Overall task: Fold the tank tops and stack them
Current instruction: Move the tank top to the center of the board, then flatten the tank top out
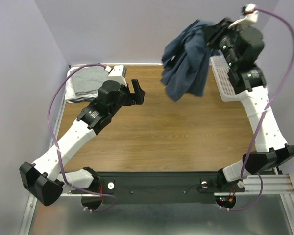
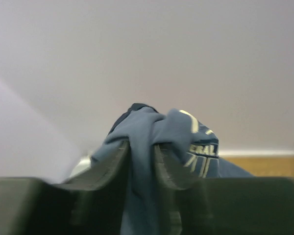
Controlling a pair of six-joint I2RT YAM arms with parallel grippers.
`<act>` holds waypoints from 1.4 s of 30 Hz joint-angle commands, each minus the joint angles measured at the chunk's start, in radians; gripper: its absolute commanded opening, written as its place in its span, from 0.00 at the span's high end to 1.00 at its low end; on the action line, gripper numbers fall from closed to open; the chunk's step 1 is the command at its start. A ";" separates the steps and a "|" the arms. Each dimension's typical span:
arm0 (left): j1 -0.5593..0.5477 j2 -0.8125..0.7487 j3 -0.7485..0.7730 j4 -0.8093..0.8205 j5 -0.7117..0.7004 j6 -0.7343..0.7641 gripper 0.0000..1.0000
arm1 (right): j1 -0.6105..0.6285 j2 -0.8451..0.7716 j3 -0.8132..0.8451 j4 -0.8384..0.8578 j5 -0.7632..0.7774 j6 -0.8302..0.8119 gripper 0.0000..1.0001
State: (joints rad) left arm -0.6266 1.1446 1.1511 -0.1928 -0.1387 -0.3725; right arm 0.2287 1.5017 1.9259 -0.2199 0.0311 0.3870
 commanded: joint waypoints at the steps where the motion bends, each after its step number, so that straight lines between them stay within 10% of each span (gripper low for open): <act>1: 0.007 -0.006 -0.019 0.062 -0.004 -0.058 0.02 | 0.038 -0.001 -0.197 0.070 0.011 0.056 0.50; 3: 0.008 0.018 -0.025 0.062 0.005 -0.071 0.02 | 0.037 0.000 -0.298 0.062 0.059 0.061 0.22; 8: 0.008 0.070 -0.080 0.079 0.048 -0.137 0.02 | 0.040 0.011 -0.462 0.018 0.118 0.102 0.10; 22: -0.008 0.138 -0.416 0.181 0.096 -0.316 0.27 | 0.162 -0.281 -1.154 -0.064 0.082 0.251 0.41; 31: -0.008 0.138 -0.436 0.187 0.018 -0.367 0.27 | 0.207 -0.360 -1.285 -0.128 0.084 0.308 0.65; 42: 0.011 0.119 -0.412 0.168 -0.025 -0.364 0.27 | 0.255 -0.305 -1.334 -0.130 0.127 0.322 0.68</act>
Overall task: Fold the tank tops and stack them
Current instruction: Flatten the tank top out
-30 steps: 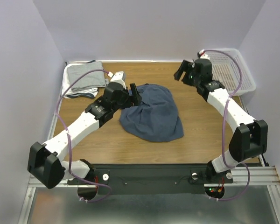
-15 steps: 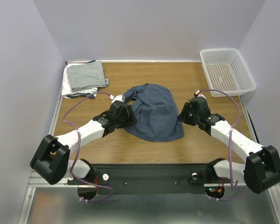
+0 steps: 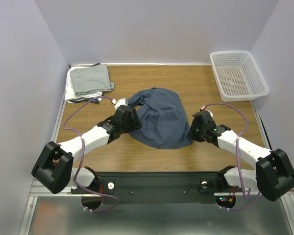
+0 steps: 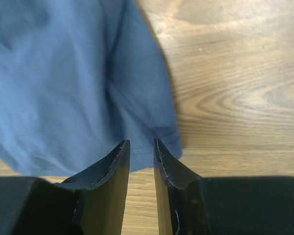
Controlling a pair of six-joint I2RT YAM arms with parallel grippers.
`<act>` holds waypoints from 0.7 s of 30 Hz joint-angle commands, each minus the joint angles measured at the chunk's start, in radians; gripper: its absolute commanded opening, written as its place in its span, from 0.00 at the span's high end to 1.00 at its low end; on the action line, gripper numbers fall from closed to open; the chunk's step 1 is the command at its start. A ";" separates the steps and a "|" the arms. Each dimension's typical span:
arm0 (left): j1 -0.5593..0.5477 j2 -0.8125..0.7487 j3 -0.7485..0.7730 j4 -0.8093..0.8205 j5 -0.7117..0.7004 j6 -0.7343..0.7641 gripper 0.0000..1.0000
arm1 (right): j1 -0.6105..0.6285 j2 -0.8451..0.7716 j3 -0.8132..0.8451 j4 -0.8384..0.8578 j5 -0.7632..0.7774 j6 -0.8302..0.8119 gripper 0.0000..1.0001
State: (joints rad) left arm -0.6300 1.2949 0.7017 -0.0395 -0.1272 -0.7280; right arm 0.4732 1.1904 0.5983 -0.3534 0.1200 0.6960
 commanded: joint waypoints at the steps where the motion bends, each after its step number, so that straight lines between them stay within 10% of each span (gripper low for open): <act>1: 0.018 -0.034 0.039 0.013 -0.035 -0.007 0.27 | 0.012 0.006 -0.008 0.004 0.035 0.014 0.68; 21: 0.073 -0.042 0.027 0.033 -0.011 0.019 0.27 | 0.064 0.084 -0.020 -0.030 0.092 0.037 0.63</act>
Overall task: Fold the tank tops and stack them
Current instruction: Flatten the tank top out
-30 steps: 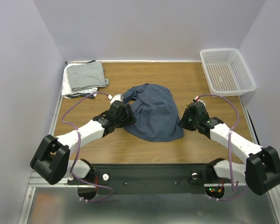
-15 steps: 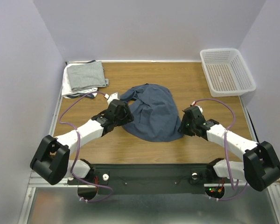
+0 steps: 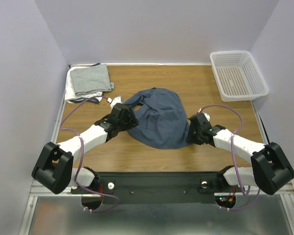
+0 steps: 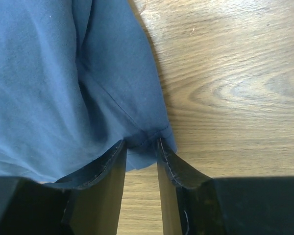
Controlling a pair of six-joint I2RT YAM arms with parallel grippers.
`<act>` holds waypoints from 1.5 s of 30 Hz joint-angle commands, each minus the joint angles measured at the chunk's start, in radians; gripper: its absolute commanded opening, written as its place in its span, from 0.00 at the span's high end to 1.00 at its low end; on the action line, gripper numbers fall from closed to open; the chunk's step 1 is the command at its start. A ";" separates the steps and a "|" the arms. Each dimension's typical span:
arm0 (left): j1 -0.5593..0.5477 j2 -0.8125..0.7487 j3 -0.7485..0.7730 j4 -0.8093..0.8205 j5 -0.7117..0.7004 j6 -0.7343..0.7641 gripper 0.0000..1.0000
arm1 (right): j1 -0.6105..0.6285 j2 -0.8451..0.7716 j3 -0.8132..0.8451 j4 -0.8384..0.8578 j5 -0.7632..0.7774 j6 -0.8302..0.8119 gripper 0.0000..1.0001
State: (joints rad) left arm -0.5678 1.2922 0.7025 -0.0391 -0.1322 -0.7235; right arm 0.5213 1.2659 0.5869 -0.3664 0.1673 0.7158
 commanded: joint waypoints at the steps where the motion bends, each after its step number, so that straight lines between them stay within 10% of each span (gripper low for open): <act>1: 0.014 -0.041 0.025 0.034 -0.003 0.015 0.27 | 0.016 0.009 -0.006 -0.020 0.050 0.022 0.65; 8: 0.032 -0.041 0.020 0.033 0.011 0.027 0.27 | 0.016 -0.014 0.066 -0.052 0.066 0.024 0.99; 23: 0.048 -0.056 0.012 0.093 0.057 0.038 0.32 | 0.016 0.144 0.977 -0.111 0.080 -0.159 1.00; 39: 0.010 -0.053 -0.135 0.426 0.299 0.056 0.45 | 0.017 0.441 1.527 -0.123 0.189 -0.288 0.99; 45: -0.027 0.037 -0.098 0.433 0.180 0.090 0.25 | 0.016 0.506 1.649 -0.124 0.199 -0.317 1.00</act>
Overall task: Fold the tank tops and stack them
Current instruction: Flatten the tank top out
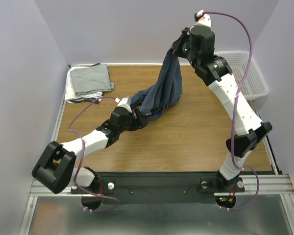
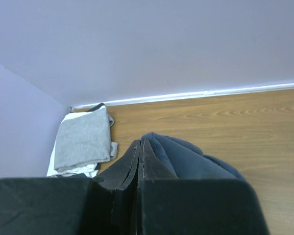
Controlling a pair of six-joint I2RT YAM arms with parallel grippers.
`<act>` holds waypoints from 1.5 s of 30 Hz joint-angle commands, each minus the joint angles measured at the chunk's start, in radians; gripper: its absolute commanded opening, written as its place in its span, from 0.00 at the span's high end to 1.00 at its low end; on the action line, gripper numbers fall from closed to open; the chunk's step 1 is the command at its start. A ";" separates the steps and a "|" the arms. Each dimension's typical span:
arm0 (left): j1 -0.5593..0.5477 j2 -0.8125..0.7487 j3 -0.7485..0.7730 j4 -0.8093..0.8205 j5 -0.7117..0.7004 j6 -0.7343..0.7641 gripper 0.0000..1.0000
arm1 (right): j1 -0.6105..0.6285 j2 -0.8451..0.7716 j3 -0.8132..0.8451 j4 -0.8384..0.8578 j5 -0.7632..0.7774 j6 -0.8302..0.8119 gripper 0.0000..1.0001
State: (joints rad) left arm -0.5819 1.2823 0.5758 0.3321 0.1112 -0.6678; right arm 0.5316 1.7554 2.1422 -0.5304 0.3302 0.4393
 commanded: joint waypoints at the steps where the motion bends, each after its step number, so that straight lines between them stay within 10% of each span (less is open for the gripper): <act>1: -0.013 0.057 0.048 0.058 -0.077 0.036 0.23 | 0.005 0.027 0.102 0.040 0.035 -0.043 1.00; 23: 0.019 0.195 0.279 -0.067 -0.465 -0.016 0.13 | -0.024 -0.028 0.050 0.040 0.162 -0.091 0.99; 33: 0.105 0.212 0.274 0.018 -0.257 -0.009 0.15 | -0.082 -0.069 -0.028 0.040 0.162 -0.082 1.00; 45: 0.059 0.138 0.056 0.100 -0.082 -0.150 0.44 | -0.196 -0.068 -0.122 0.040 0.104 -0.037 1.00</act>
State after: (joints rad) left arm -0.4927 1.4750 0.6613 0.3683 -0.0296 -0.7666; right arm 0.3679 1.7264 2.0209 -0.5400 0.4553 0.3744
